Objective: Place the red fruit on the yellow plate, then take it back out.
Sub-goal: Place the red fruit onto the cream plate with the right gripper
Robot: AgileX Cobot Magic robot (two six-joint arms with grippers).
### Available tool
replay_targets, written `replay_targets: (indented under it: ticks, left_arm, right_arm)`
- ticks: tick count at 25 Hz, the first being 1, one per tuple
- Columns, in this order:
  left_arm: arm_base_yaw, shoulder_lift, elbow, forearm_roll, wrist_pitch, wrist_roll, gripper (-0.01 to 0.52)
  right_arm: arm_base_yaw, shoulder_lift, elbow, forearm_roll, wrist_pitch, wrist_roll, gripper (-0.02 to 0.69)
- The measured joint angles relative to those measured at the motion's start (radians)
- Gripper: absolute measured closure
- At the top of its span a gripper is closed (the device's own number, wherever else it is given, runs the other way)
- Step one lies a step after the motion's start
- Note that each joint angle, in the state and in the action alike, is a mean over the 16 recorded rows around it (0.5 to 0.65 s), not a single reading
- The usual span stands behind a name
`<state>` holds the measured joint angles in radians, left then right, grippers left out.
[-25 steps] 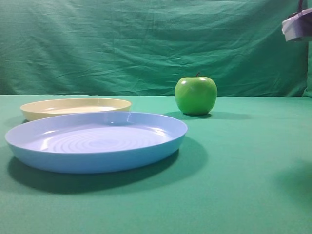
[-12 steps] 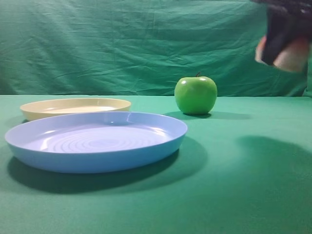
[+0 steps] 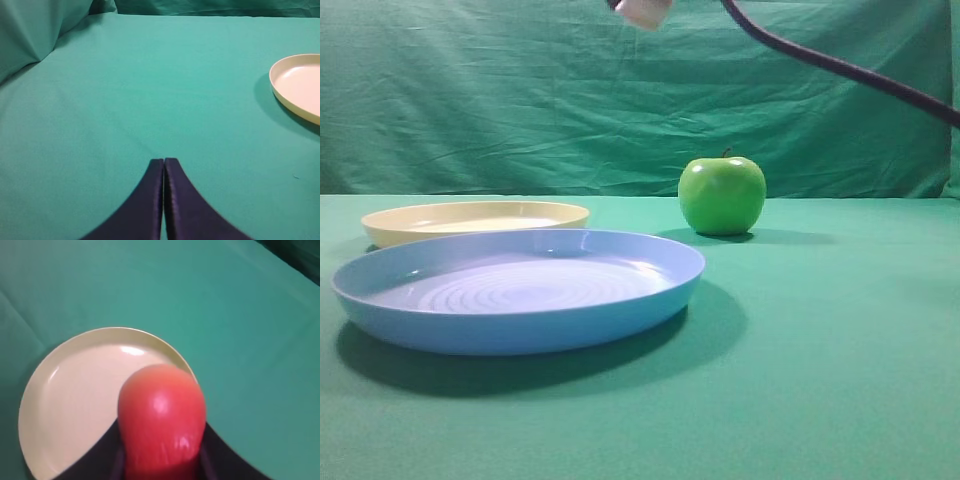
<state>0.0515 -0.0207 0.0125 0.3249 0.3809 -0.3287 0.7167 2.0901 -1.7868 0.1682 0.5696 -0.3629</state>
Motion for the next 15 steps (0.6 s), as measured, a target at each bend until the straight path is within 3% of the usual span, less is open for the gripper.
replay_targets:
  ticks: [7,15]
  left_arm:
    - [0.000,0.000,0.000,0.000,0.000,0.000,0.514]
    - [0.000,0.000,0.000,0.000,0.000,0.000,0.514]
  right_arm:
    - [0.026,0.173,-0.103,0.014,-0.045,-0.017,0.446]
    - [0.028,0.243,-0.119,0.030,-0.081,-0.024,0.250]
